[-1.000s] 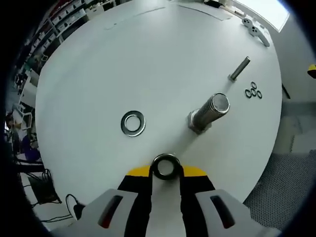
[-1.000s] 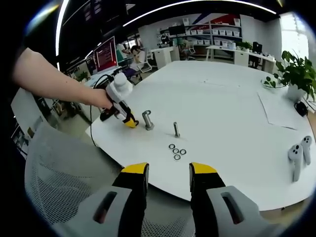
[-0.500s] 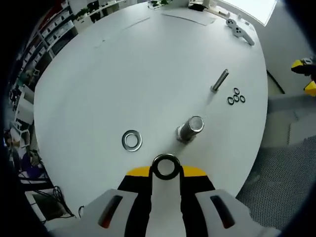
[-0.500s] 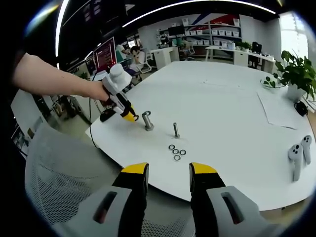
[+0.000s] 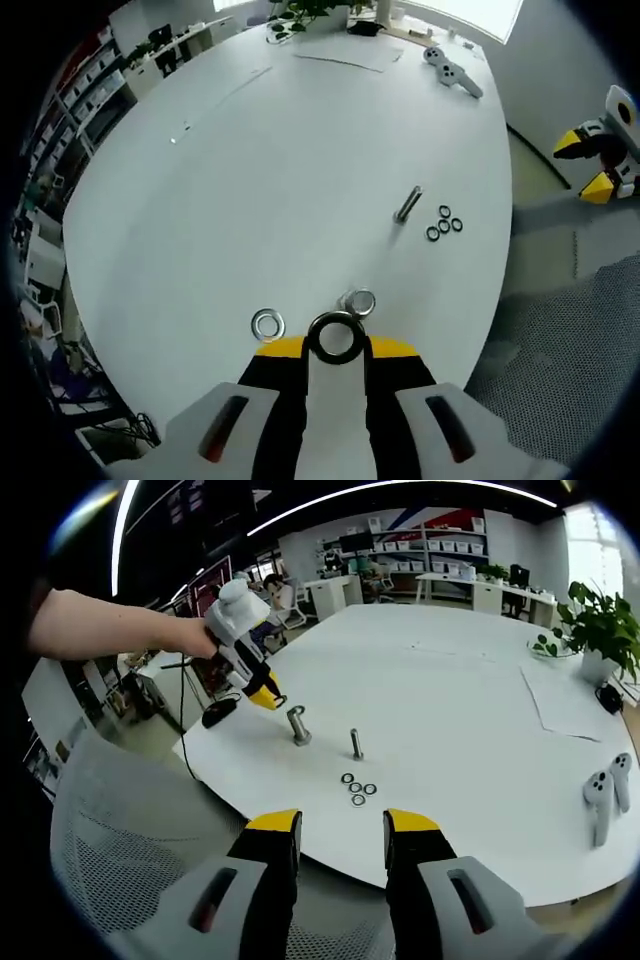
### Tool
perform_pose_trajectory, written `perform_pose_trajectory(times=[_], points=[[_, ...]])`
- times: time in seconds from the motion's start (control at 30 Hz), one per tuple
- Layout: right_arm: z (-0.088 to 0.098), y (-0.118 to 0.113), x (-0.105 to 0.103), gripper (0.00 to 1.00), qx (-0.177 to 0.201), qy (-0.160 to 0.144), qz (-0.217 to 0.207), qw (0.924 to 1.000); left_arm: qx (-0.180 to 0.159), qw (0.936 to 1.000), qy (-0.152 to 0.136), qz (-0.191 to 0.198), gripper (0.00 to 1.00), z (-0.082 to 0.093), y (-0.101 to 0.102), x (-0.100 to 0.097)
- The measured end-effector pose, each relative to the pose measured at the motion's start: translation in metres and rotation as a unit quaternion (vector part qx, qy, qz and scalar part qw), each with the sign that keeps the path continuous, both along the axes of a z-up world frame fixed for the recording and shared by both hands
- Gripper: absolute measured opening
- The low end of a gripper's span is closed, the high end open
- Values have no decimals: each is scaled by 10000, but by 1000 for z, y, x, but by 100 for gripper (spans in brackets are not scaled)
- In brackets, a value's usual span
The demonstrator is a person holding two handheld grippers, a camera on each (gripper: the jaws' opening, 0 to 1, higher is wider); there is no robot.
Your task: Place the washer onto the threaded stud by aligning its center hole with the stud, sliding it down to the base, and recovering from edge contact or off-axis alignment until the washer reaches the visible bottom stop.
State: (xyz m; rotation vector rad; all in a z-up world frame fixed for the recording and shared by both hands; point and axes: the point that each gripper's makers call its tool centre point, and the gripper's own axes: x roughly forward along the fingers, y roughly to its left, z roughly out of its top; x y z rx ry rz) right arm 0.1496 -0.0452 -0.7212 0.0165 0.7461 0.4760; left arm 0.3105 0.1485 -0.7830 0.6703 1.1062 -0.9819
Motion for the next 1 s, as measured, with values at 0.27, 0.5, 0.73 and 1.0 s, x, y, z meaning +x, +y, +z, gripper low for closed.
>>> perform_pose_trajectory(times=[0.27,0.5,0.73,1.0], points=[[0,0,0,35,6,-10,-7,10000,62,9995,-22,-294,19,2,-17,-6],[1,-1,1,35,26,-26,-26,10000,145,9988,26,-467,19,0,-26,-16],[1,-1,1,35,34,-36,-36,10000,269,9979,2,-592,19,-3,-28,-17],[1,-1,1,35,48,-37,-47,10000,395,9970,19,-668,19,-8,-27,-17]])
